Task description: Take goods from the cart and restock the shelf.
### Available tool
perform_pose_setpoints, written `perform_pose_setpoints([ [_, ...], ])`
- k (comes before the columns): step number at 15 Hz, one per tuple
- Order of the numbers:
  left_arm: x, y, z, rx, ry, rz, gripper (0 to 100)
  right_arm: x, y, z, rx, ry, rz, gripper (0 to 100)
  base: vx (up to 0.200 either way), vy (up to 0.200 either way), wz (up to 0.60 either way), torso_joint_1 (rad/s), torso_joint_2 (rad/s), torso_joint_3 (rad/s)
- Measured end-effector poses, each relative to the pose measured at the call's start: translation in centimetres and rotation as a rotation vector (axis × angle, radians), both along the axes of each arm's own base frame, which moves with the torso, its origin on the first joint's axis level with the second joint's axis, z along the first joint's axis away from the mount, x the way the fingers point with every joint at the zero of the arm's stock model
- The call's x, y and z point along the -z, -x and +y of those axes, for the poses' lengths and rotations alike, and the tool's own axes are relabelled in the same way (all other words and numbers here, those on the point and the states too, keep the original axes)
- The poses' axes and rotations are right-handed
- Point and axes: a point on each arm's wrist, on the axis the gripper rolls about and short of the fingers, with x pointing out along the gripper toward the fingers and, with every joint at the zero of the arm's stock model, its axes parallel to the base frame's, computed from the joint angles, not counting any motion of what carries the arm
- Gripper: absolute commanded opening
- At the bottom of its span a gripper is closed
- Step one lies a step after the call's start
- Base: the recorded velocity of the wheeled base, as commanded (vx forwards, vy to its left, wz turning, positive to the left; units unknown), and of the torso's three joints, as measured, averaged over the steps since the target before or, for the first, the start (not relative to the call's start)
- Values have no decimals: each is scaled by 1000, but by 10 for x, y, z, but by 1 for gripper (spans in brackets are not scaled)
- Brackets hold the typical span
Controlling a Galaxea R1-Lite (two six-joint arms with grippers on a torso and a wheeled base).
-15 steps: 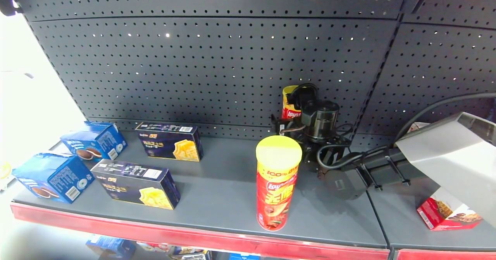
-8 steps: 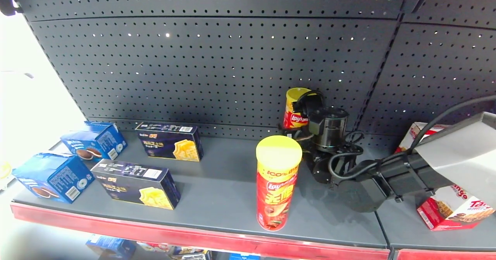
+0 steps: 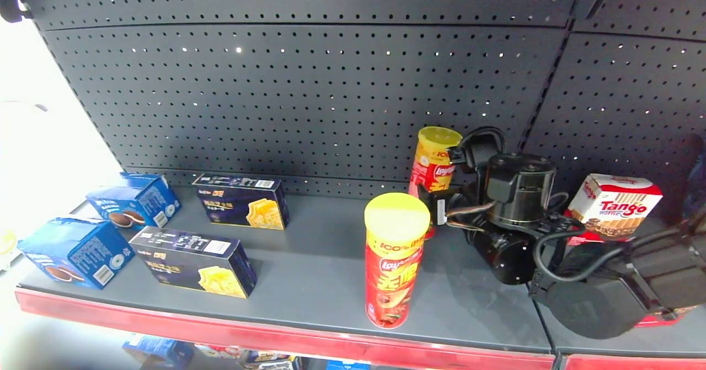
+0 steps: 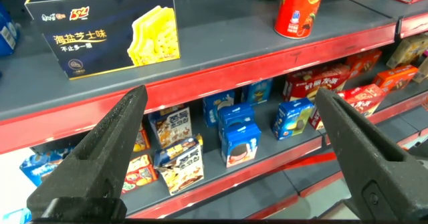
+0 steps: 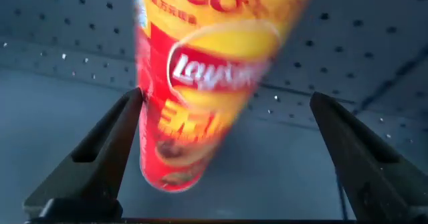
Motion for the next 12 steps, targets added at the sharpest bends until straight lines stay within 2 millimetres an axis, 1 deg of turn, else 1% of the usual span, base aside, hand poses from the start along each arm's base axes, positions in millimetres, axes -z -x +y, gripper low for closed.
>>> perform_pose_setpoints([
  [1,0,0,0,0,0,0,100,-1,9,-1,-14,4,4,100,0,0,0,0,0,0],
  [3,0,0,0,0,0,0,100,-5,21,-3,-23,0,-2,100,0,0,0,0,0,0],
  [5,0,0,0,0,0,0,100,-14,35,-1,-41,-13,-17,100,0,0,0,0,0,0],
  [7,0,0,0,0,0,0,100,-18,52,-7,-63,-6,-16,100,0,0,0,0,0,0],
  [10,0,0,0,0,1,0,100,-11,71,-30,-51,36,25,100,0,0,0,0,0,0],
  [12,0,0,0,1,0,0,100,-4,70,-53,26,65,56,100,0,0,0,0,0,0],
])
